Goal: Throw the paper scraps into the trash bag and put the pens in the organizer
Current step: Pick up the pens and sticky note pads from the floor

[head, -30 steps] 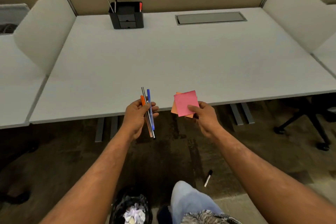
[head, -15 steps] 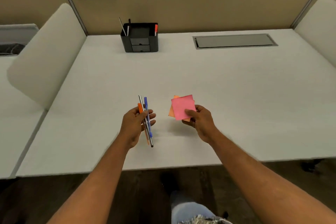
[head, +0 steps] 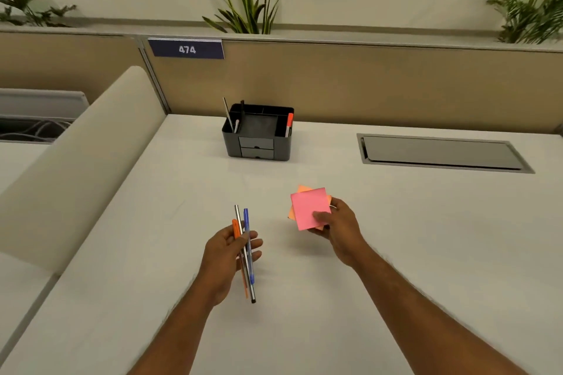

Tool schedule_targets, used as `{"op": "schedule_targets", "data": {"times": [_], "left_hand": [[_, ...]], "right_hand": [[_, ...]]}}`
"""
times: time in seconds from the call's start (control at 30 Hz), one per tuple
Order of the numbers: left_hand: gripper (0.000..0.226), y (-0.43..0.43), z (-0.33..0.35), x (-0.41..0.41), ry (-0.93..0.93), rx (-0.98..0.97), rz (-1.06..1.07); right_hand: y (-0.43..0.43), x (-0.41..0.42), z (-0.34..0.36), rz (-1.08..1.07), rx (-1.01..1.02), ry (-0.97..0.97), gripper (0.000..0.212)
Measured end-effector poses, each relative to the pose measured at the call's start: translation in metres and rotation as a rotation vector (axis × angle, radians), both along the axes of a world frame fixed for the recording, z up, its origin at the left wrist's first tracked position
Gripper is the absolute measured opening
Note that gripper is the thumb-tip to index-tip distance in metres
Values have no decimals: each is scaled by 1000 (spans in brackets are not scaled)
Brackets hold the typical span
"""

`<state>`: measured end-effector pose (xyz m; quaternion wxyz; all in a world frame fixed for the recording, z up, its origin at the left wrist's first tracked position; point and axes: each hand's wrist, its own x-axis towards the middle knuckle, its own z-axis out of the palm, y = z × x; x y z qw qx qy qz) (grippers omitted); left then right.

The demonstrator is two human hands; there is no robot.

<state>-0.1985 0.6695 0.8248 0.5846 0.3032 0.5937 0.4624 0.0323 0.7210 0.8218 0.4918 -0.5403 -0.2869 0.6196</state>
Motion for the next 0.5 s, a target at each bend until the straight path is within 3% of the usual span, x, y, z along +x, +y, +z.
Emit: {"op": "schedule_targets", "data": {"times": [0.1,0.27,0.5], "left_hand": [[20,21,-3,-1,0,-9,5],[16,56,-10,-2,-6,-1,2],[15,98,-14,8,-53,-6,-4]], "right_hand": [[42,-2,10,0,22,-68,27],[119,-8,29,26,98,-136,45],[232,-18,67,-11,260,-263,27]]}}
